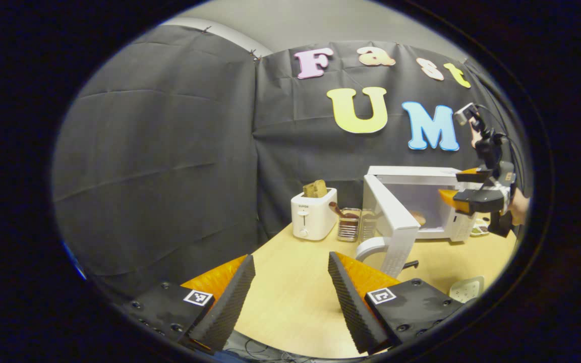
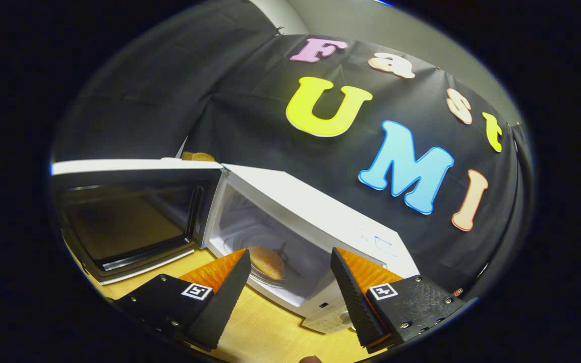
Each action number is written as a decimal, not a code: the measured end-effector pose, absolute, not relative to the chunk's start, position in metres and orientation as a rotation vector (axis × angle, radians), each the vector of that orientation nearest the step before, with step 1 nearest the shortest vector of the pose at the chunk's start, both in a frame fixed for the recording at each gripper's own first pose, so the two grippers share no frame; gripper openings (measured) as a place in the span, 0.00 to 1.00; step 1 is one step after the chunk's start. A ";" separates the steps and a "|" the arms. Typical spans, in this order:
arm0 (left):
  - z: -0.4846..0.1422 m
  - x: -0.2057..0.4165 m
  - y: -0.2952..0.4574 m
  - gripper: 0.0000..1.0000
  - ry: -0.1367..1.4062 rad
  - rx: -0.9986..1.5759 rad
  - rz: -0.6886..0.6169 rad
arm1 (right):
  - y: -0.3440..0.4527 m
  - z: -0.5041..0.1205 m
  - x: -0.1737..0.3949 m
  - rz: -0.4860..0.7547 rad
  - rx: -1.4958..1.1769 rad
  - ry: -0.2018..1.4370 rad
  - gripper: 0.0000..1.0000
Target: Open the microwave oven with the left hand, put the food in, and close the microwave oven.
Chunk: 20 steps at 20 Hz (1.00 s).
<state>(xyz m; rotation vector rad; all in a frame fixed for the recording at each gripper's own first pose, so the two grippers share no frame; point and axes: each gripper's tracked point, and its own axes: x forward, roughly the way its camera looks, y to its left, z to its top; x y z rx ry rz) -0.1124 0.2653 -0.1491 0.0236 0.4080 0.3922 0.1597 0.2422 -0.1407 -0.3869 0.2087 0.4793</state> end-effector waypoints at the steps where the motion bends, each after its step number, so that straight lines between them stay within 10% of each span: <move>1: -0.153 -0.106 0.266 0.96 0.405 0.019 0.377 | 0.233 -0.129 0.153 0.465 -0.371 0.197 0.98; 7: -0.193 -0.072 0.248 0.75 0.455 0.017 0.237 | 0.182 -0.098 0.115 0.357 -0.337 0.170 0.97; 11: -0.195 -0.060 0.225 0.18 0.442 0.012 0.195 | 0.142 -0.099 0.092 0.284 -0.308 0.211 0.97; 13: -0.196 -0.053 0.220 0.07 0.435 -0.003 0.184 | 0.127 -0.101 0.082 0.253 -0.296 0.229 0.97; 20: -0.193 -0.041 0.164 0.08 0.435 -0.018 0.076 | 0.088 -0.107 0.059 0.214 -0.269 0.267 0.97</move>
